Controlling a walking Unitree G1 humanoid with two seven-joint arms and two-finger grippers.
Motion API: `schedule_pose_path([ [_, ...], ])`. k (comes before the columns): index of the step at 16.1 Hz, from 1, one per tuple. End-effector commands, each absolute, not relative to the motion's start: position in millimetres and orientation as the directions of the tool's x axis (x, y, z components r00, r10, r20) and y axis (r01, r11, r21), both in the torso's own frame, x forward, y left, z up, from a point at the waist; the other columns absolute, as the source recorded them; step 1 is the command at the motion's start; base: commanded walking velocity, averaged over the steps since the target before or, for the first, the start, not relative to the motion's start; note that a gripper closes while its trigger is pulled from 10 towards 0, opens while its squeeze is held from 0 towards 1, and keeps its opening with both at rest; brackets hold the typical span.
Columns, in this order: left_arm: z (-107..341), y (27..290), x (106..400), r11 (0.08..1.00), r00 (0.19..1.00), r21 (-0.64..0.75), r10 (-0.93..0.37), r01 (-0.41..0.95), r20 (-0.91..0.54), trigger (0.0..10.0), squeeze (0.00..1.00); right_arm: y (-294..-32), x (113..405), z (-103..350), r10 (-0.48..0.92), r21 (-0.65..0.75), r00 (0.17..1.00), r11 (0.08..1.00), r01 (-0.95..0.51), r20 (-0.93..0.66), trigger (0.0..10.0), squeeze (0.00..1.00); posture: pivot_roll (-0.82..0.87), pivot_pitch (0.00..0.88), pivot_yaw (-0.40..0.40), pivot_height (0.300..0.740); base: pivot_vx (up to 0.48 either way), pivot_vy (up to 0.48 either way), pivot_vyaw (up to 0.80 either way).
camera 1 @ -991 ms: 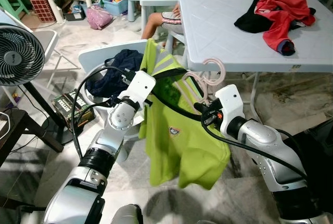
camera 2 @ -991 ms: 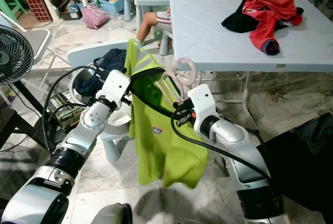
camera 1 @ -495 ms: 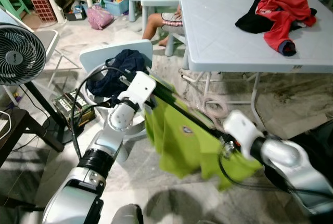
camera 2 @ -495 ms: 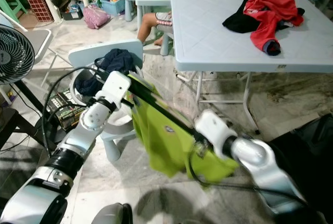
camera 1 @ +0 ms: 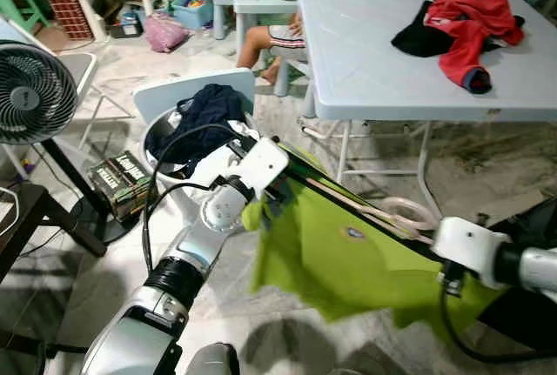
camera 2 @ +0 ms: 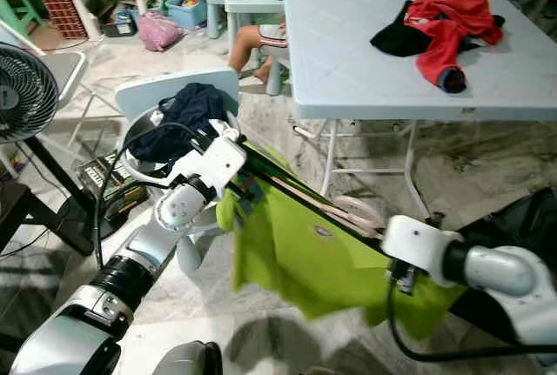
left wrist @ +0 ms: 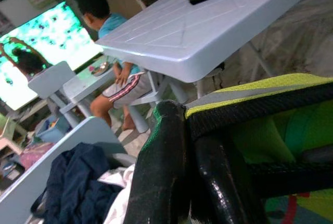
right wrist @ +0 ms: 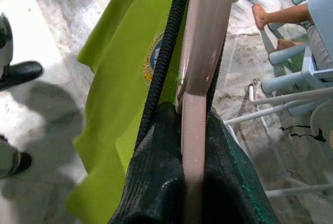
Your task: Hang hanger
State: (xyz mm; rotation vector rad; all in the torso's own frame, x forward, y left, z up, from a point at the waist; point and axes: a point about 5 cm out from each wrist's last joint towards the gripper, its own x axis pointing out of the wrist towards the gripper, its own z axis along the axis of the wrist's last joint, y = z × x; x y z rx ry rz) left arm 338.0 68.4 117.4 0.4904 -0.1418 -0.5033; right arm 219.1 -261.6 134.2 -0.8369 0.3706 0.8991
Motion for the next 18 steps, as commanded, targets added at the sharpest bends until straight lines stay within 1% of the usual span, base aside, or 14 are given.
schedule_pose_path([
  [1, 132.0, 141.7, 359.2, 0.892, 0.981, 0.428, -0.188, 0.150, 0.049, 0.0, 0.00, -309.5, 195.7, 114.2, 0.369, -0.346, 0.485, 0.383, -0.857, -0.793, 10.0, 0.00, -0.12, 0.058, -0.001, 0.740, 0.000, 0.000, 0.00],
  [3, 127.5, 134.6, 357.9, 0.902, 0.979, 0.395, -0.203, 0.176, 0.027, 0.0, 0.00, -290.5, 218.2, 132.9, 0.456, -0.408, 0.600, 0.453, -0.792, -0.658, 10.0, 0.00, -0.12, 0.058, 0.002, 0.740, 0.000, 0.000, 0.00],
  [5, 125.0, 131.3, 355.6, 0.907, 0.979, 0.380, -0.205, 0.182, 0.020, 0.0, 0.00, -276.0, 231.2, 147.9, 0.530, -0.421, 0.656, 0.506, -0.753, -0.537, 10.0, 0.00, -0.11, 0.057, 0.001, 0.740, 0.000, 0.000, 0.00],
  [6, 123.4, 137.7, 355.6, 0.919, 0.985, 0.360, -0.175, 0.160, 0.009, 0.0, 0.00, -278.4, 237.5, 157.0, 0.536, -0.424, 0.693, 0.550, -0.720, -0.482, 10.0, 0.00, -0.11, 0.058, -0.001, 0.740, 0.000, 0.000, 0.00],
  [7, 121.3, 150.5, 356.8, 0.937, 0.992, 0.326, -0.127, 0.124, -0.010, 0.0, 0.00, -286.8, 242.1, 165.9, 0.528, -0.406, 0.731, 0.609, -0.681, -0.433, 10.0, 0.00, -0.11, 0.057, -0.003, 0.740, 0.000, 0.000, 0.00],
  [8, 121.1, 162.8, 357.5, 0.943, 0.996, 0.320, -0.092, 0.093, -0.018, 0.0, 0.00, -298.2, 242.4, 171.4, 0.518, -0.388, 0.746, 0.641, -0.663, -0.419, 10.0, 0.00, -0.11, 0.057, -0.003, 0.740, 0.000, 0.000, 0.00],
  [10, 120.5, 171.6, 357.0, 0.945, 0.997, 0.318, -0.070, 0.075, -0.026, 0.0, 0.00, -313.8, 239.2, 176.4, 0.504, -0.388, 0.754, 0.651, -0.652, -0.422, 10.0, 0.00, -0.11, 0.058, -0.006, 0.740, 0.000, 0.000, 0.00],
  [11, 118.0, 175.8, 355.9, 0.956, 0.998, 0.285, -0.051, 0.062, -0.043, 0.0, 0.00, -321.3, 234.7, 183.0, 0.538, -0.316, 0.727, 0.665, -0.677, -0.426, 10.0, 0.00, -0.11, 0.058, -0.006, 0.740, 0.000, 0.000, 0.00],
  [12, 115.8, 176.9, 355.2, 0.963, 0.997, 0.263, -0.044, 0.057, -0.056, 0.0, 0.00, -323.6, 230.2, 190.1, 0.591, -0.231, 0.677, 0.654, -0.720, -0.438, 10.0, 0.00, -0.11, 0.059, -0.003, 0.740, 0.000, 0.000, 0.00],
  [13, 115.6, 176.2, 355.2, 0.963, 0.997, 0.262, -0.047, 0.060, -0.057, 0.0, 0.00, -323.6, 228.4, 197.3, 0.624, -0.203, 0.638, 0.625, -0.754, -0.451, 10.0, 0.00, -0.12, 0.056, -0.001, 0.740, 0.000, 0.000, 0.00],
  [15, 116.3, 172.0, 356.1, 0.963, 0.997, 0.260, -0.059, 0.072, -0.055, 0.0, 0.00, -322.6, 233.9, 201.1, 0.610, -0.252, 0.637, 0.599, -0.760, -0.472, 10.0, 0.00, -0.12, 0.054, -0.001, 0.740, 0.000, 0.000, 0.00],
  [16, 117.3, 168.1, 356.8, 0.963, 0.996, 0.257, -0.071, 0.082, -0.053, 0.0, 0.00, -313.1, 237.3, 199.1, 0.629, -0.267, 0.620, 0.569, -0.778, -0.469, 10.0, 0.00, -0.12, 0.054, -0.001, 0.740, 0.000, 0.000, 0.00],
  [17, 118.0, 166.1, 357.2, 0.963, 0.996, 0.254, -0.076, 0.087, -0.051, 0.0, 0.00, -300.9, 234.2, 195.4, 0.667, -0.261, 0.563, 0.504, -0.823, -0.487, 10.0, 0.00, -0.12, 0.054, -0.001, 0.740, 0.000, 0.000, 0.00],
  [18, 119.2, 165.9, 357.7, 0.963, 0.996, 0.253, -0.078, 0.088, -0.049, 0.0, 0.00, -292.1, 223.0, 186.2, 0.687, -0.244, 0.454, 0.386, -0.889, -0.567, 10.0, 0.00, -0.11, 0.053, 0.000, 0.740, 0.000, 0.000, 0.00],
])
